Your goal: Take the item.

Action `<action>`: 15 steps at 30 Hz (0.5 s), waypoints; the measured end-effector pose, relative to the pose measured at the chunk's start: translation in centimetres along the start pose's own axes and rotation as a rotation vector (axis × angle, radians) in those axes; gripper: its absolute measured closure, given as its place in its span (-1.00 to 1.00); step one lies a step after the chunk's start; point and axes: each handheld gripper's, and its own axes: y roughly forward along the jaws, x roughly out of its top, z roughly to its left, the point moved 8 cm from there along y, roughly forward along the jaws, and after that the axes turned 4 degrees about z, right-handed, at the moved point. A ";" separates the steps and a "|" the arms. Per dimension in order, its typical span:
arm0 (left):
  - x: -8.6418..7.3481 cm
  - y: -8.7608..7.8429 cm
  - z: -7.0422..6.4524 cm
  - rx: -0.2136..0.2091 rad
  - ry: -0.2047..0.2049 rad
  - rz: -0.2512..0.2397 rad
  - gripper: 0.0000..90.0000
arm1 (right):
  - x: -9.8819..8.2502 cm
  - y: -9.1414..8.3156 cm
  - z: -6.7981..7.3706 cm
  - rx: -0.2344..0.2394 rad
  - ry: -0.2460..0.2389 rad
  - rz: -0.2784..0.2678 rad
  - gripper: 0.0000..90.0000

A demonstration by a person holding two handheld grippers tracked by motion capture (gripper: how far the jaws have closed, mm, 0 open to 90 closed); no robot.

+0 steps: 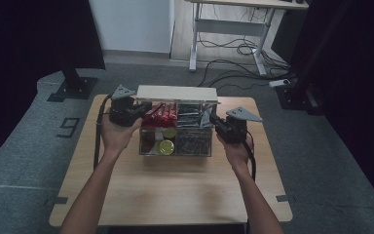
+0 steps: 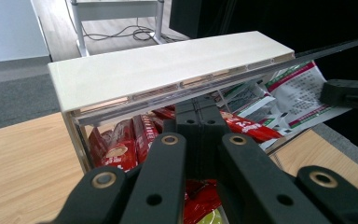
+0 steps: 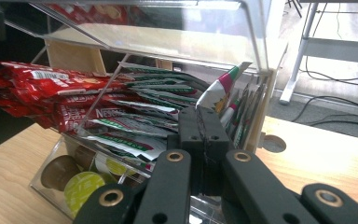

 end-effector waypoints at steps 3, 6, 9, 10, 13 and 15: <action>0.0 0.0 0.0 0.001 0.000 -0.001 1.00 | -0.1 -0.3 -0.1 0.009 0.011 -0.007 0.99; 0.1 0.0 0.0 0.002 0.000 -0.003 1.00 | -0.3 -0.6 -0.2 0.022 0.021 -0.014 0.99; 0.1 -0.1 0.0 0.002 0.001 -0.001 1.00 | -0.4 -1.1 -0.2 0.021 0.025 -0.034 0.99; 0.1 -0.2 0.0 0.003 0.000 -0.002 1.00 | -0.4 -1.3 -0.2 0.023 0.027 -0.040 0.99; 0.2 -0.1 0.0 0.003 -0.001 -0.002 1.00 | -0.4 -1.7 -0.2 0.024 0.029 -0.054 0.99; 0.2 -0.1 0.0 0.003 -0.001 -0.003 1.00 | -0.3 -1.9 -0.1 0.024 0.030 -0.063 0.99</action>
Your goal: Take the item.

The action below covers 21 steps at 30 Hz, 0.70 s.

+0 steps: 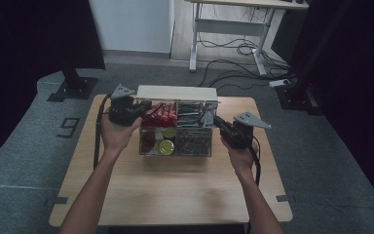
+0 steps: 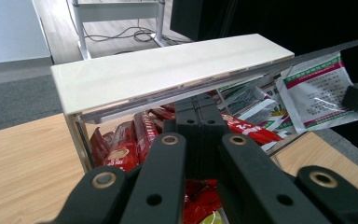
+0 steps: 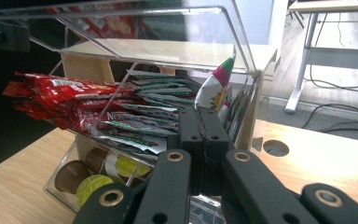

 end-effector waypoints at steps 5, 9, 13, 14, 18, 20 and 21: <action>0.0 0.1 0.0 -0.002 -0.002 0.002 1.00 | 0.1 -0.8 -0.1 0.004 0.004 -0.018 0.99; 0.0 0.2 0.0 -0.003 -0.006 0.000 1.00 | 0.0 -1.1 -0.4 0.007 0.020 -0.022 0.99; 0.0 0.4 -0.1 -0.003 -0.004 0.005 1.00 | 0.0 -1.5 -0.7 0.007 0.027 -0.030 0.99; 0.0 0.4 -0.1 -0.003 -0.004 0.005 1.00 | 0.0 -1.5 -0.7 0.007 0.027 -0.030 0.99; 0.0 0.4 -0.1 -0.002 -0.003 0.006 1.00 | -0.2 -1.8 -1.1 0.008 0.041 -0.036 0.99; 0.0 0.4 -0.1 -0.002 -0.003 0.006 1.00 | -0.3 -2.0 -1.3 0.009 0.048 -0.040 0.99; 0.0 0.4 -0.1 -0.002 -0.003 0.006 1.00 | -0.3 -2.1 -1.4 0.008 0.050 -0.042 0.99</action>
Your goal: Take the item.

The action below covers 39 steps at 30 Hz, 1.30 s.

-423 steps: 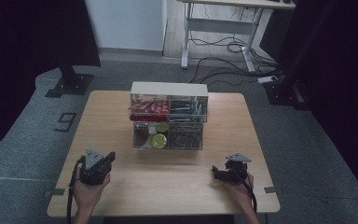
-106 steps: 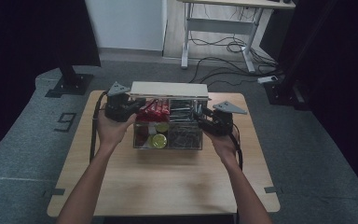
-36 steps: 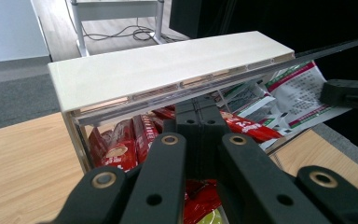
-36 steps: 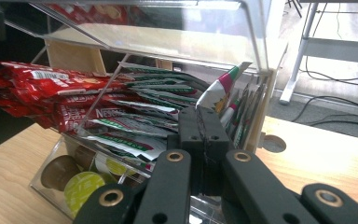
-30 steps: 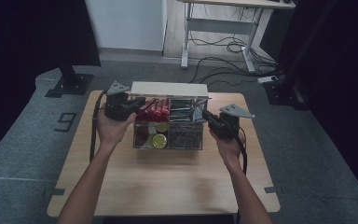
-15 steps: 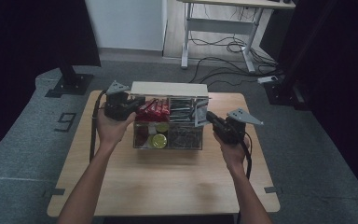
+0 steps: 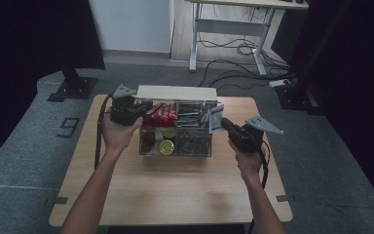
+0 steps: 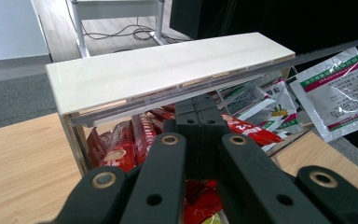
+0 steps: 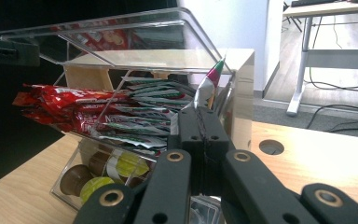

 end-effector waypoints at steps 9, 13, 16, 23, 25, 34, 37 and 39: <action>0.0 0.0 -0.1 0.000 -0.003 -0.001 1.00 | 0.1 -1.1 -0.6 -0.003 0.008 -0.021 0.99; 0.0 0.0 -0.1 0.000 -0.003 -0.001 1.00 | 0.1 -1.7 -0.7 -0.002 0.007 -0.029 0.99; 0.0 0.0 -0.2 0.001 -0.002 0.000 1.00 | 0.1 -2.0 -0.9 -0.005 0.007 -0.034 0.99; 0.0 0.0 -0.2 0.000 0.000 0.000 1.00 | 0.1 -2.7 -1.5 -0.014 0.013 -0.042 0.99; 0.0 0.0 -0.2 0.000 0.001 0.001 1.00 | 0.1 -3.0 -1.7 -0.016 0.016 -0.045 0.99; 0.0 0.0 -0.2 0.000 -0.001 -0.001 1.00 | -0.2 -3.8 -2.4 -0.026 0.019 -0.049 0.99; 0.0 0.0 -0.2 -0.001 0.000 0.000 1.00 | -0.4 -4.0 -2.5 -0.030 0.021 -0.049 0.99; 0.0 0.0 -0.2 -0.001 0.000 0.000 1.00 | -0.6 -4.2 -2.7 -0.032 0.025 -0.051 0.99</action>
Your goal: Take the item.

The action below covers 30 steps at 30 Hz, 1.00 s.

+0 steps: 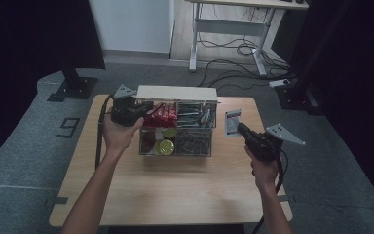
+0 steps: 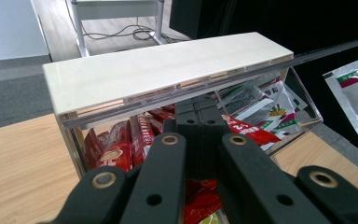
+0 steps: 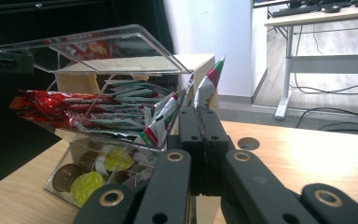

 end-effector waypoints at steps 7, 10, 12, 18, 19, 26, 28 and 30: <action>0.0 0.0 0.0 0.000 0.000 0.000 1.00 | -0.7 -0.6 -1.0 -0.015 0.010 0.005 0.99; 0.0 0.0 0.0 0.000 0.000 0.000 1.00 | -1.2 -0.7 -1.5 -0.023 0.019 0.010 0.99; 0.0 0.1 0.0 -0.001 0.000 0.001 1.00 | -1.5 -0.8 -1.8 -0.028 0.023 0.015 0.99; 0.0 0.1 -0.1 0.000 0.000 0.002 1.00 | -2.2 -0.9 -2.5 -0.036 0.032 0.025 0.99; 0.0 0.1 -0.1 0.000 0.000 0.002 1.00 | -2.3 -0.9 -2.5 -0.036 0.035 0.027 0.99; 0.0 0.0 -0.1 0.000 0.000 0.002 1.00 | -3.3 -0.9 -3.1 -0.045 0.044 0.039 0.99; 0.0 0.0 -0.1 0.000 0.000 0.002 1.00 | -3.5 -0.9 -3.2 -0.048 0.048 0.043 0.99; 0.0 0.0 -0.1 0.000 0.000 0.002 1.00 | -3.8 -0.9 -3.4 -0.050 0.050 0.049 0.99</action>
